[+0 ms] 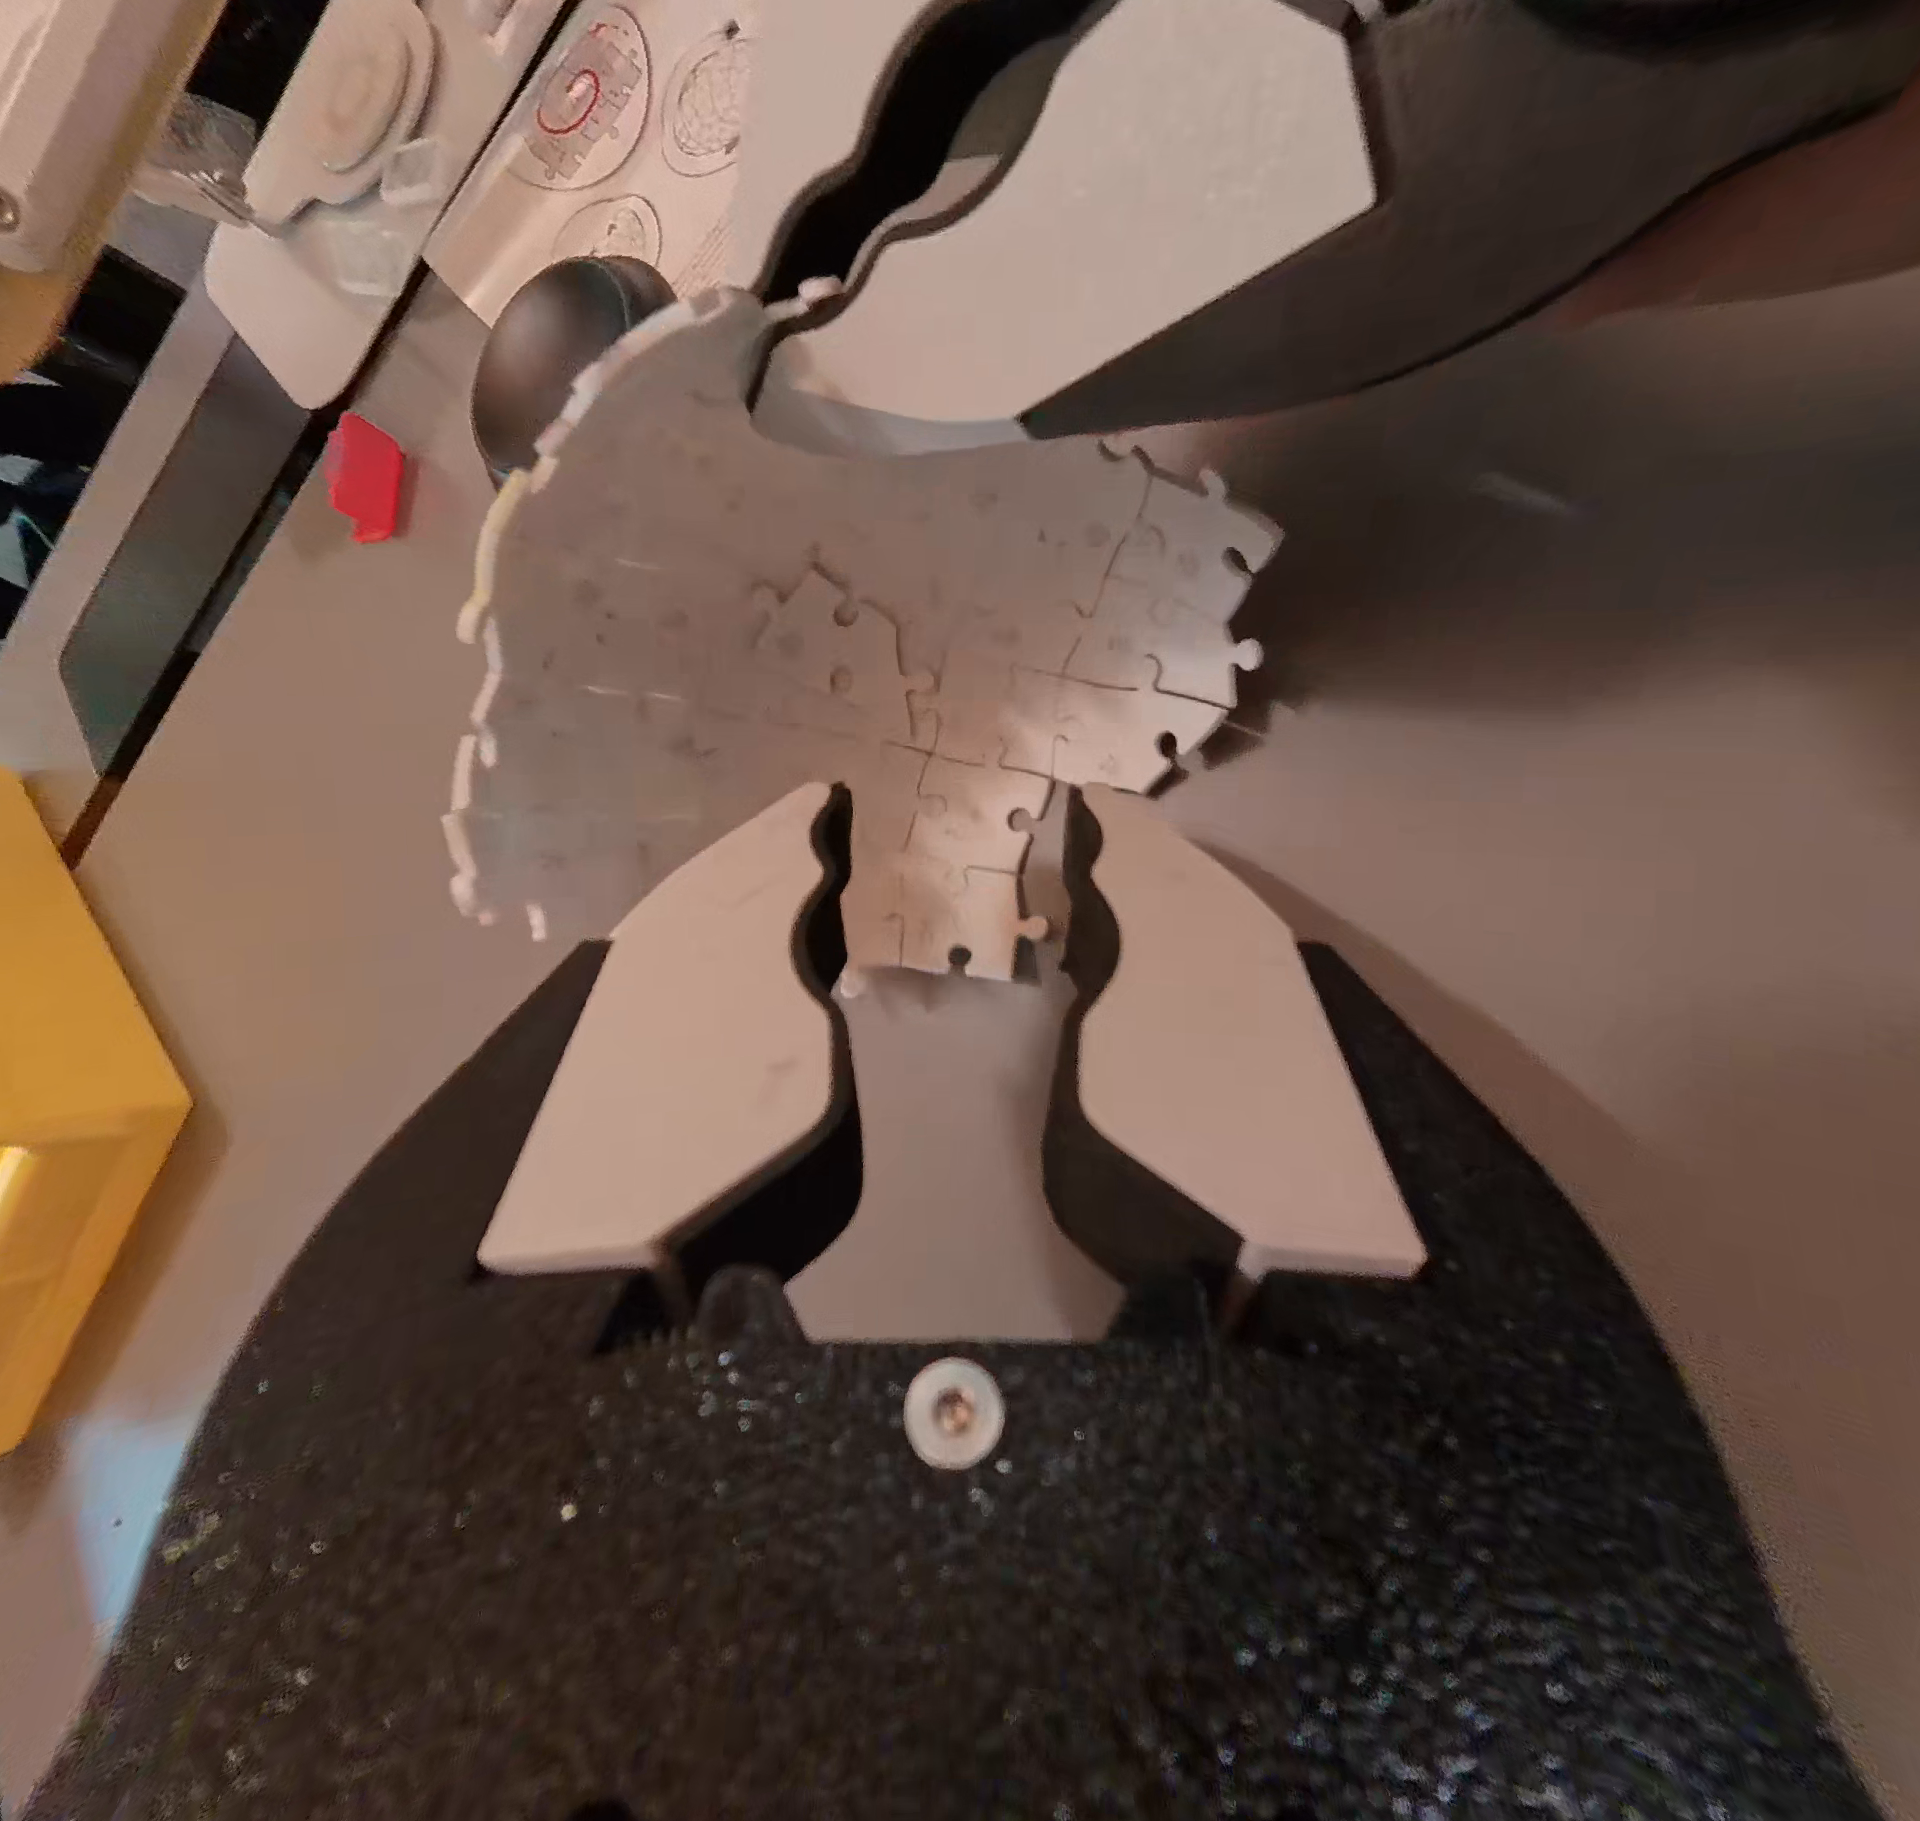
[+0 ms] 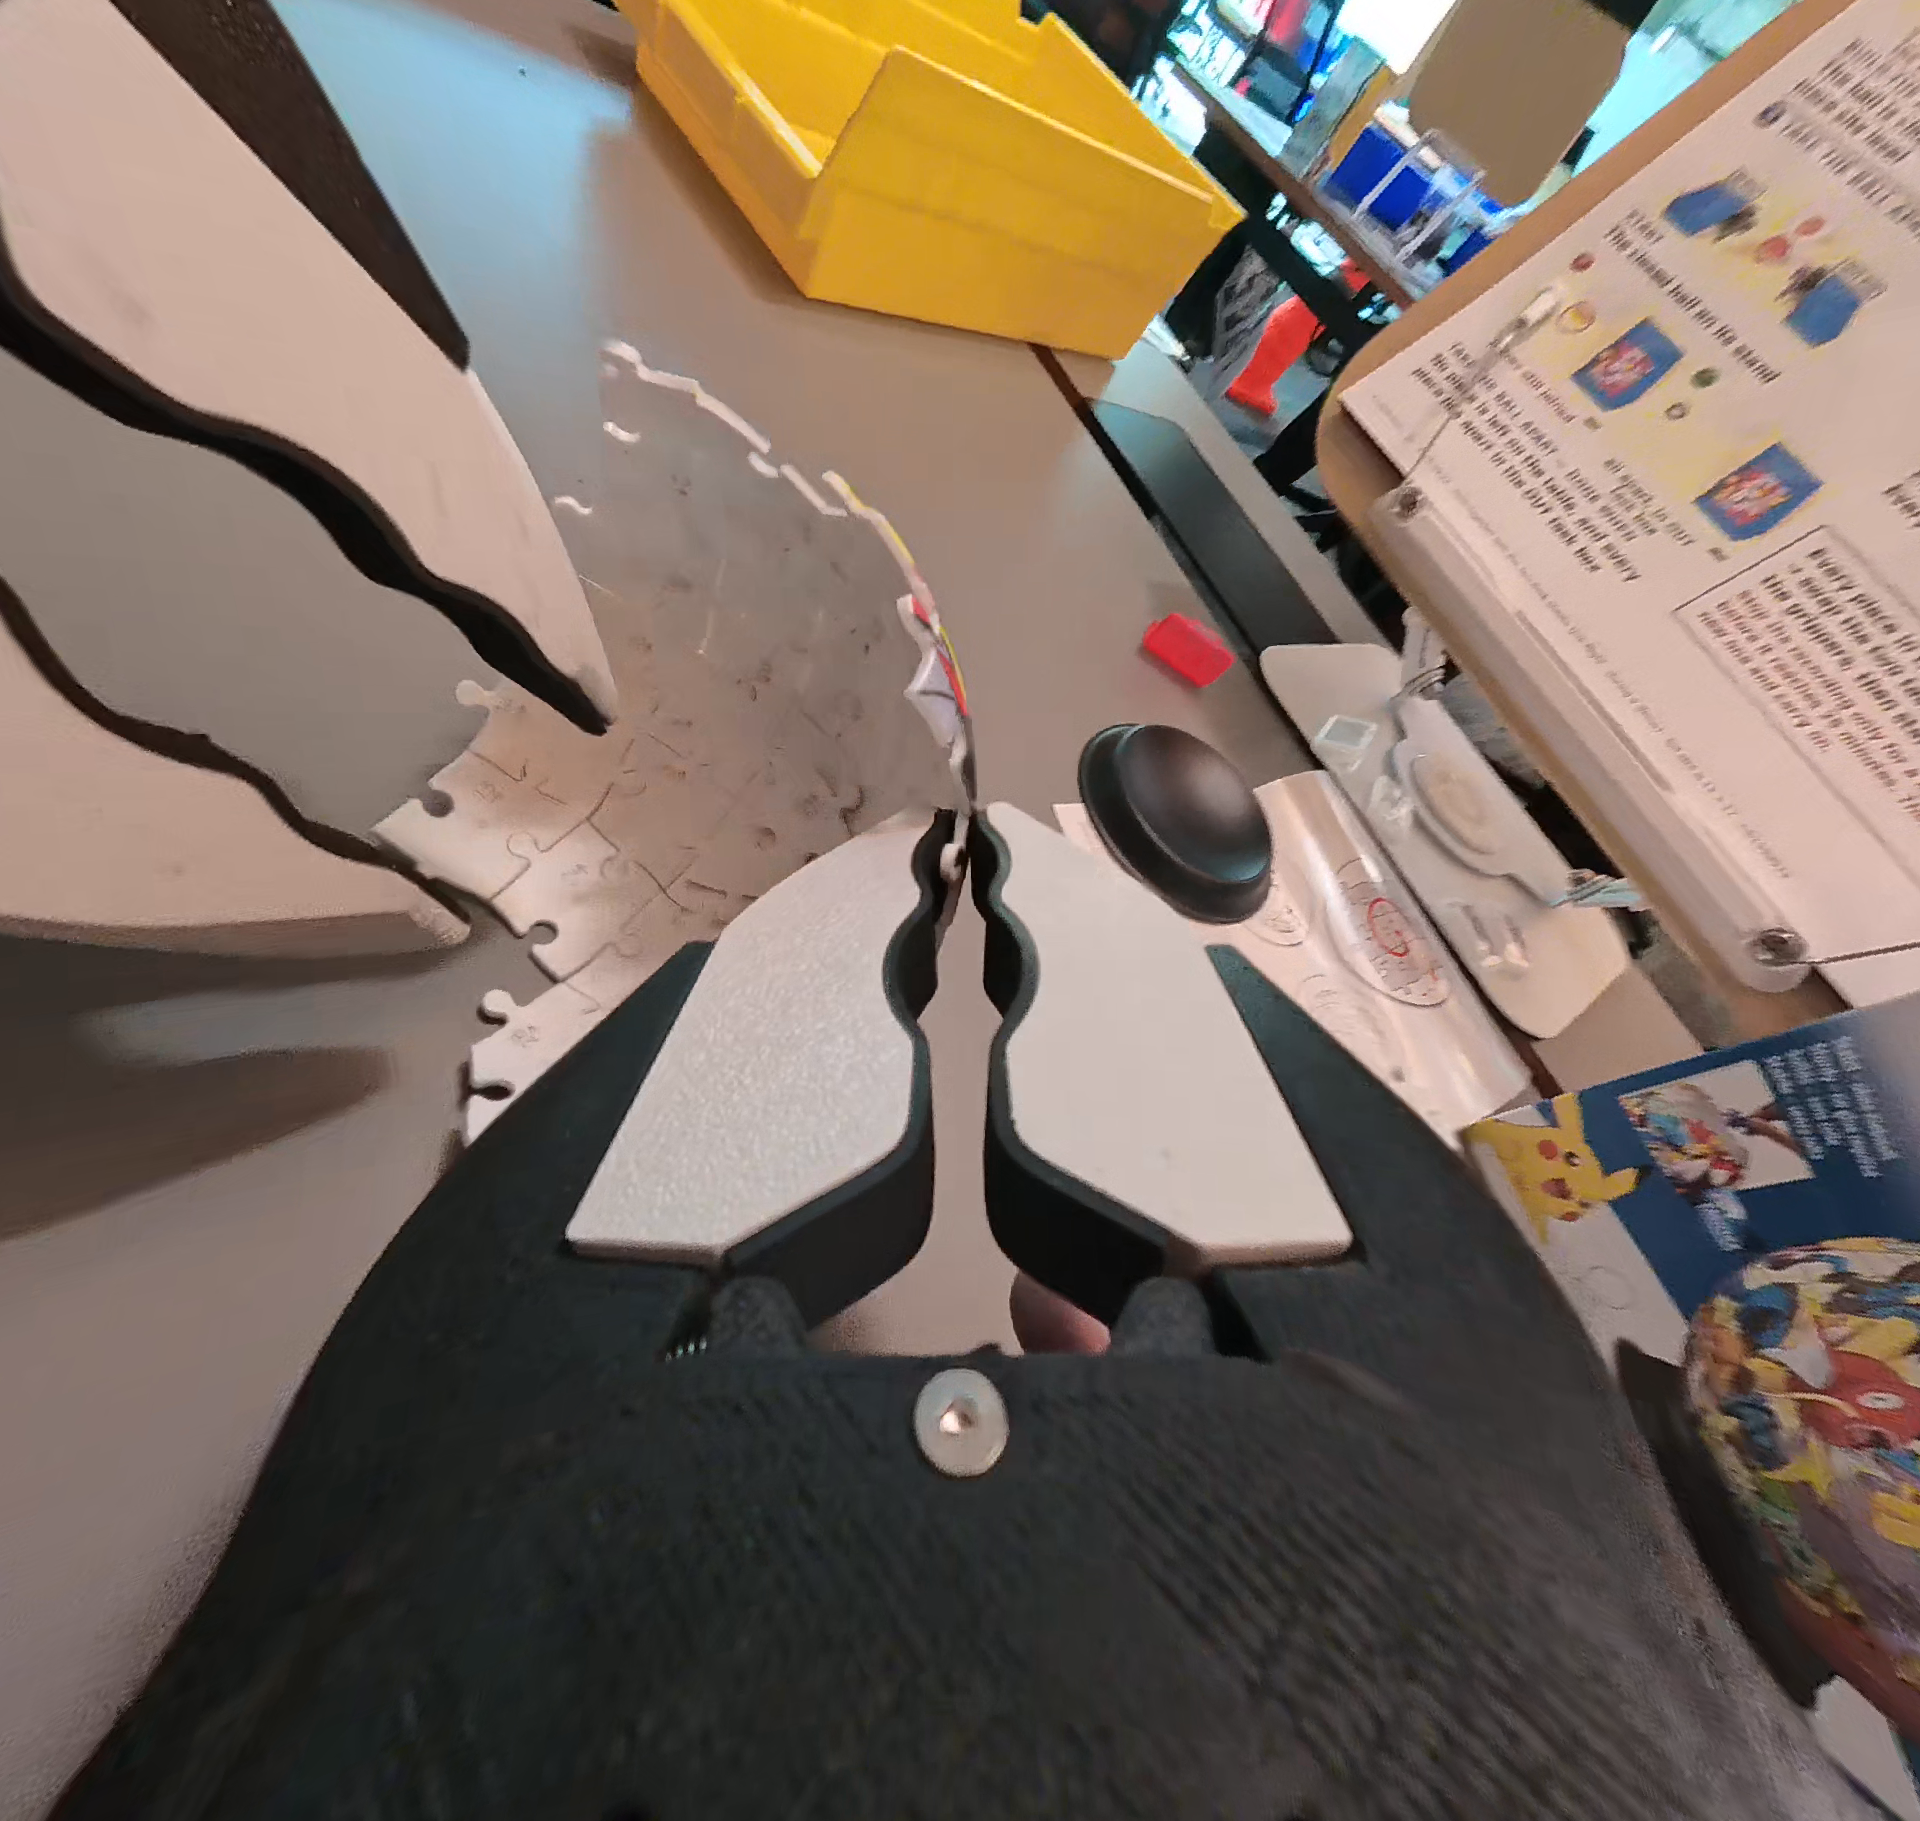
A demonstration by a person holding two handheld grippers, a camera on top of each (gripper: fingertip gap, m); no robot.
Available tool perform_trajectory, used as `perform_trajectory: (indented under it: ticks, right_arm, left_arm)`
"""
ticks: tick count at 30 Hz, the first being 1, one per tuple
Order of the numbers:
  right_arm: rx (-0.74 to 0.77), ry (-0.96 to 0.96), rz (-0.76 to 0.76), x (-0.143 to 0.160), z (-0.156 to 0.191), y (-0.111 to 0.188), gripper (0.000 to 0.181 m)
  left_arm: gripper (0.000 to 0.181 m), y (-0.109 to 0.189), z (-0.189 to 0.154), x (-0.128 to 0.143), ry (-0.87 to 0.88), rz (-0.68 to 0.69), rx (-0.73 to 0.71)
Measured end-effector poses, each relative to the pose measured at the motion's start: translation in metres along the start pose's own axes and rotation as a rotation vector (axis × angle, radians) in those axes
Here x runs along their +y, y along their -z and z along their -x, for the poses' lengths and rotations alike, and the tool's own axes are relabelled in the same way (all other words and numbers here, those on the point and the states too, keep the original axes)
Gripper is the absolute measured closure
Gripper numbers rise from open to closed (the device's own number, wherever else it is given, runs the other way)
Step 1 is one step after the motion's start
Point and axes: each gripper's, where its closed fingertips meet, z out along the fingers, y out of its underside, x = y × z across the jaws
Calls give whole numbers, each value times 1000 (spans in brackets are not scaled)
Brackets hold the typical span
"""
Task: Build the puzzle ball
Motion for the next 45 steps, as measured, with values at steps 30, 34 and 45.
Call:
perform_trajectory:
  ticks: [30,34,45]
  right_arm:
    - [170,39,-111,-4,-17,9,179]
    - [186,40,-99,-3,-18,9,179]
    - [184,34,-107,-2,-18,10,179]
  left_arm:
    - [158,-14,-12,23,-39,-5,118]
    - [154,-11,-18,35,296,102,189]
    - [179,-15,-24,43,43,85,109]
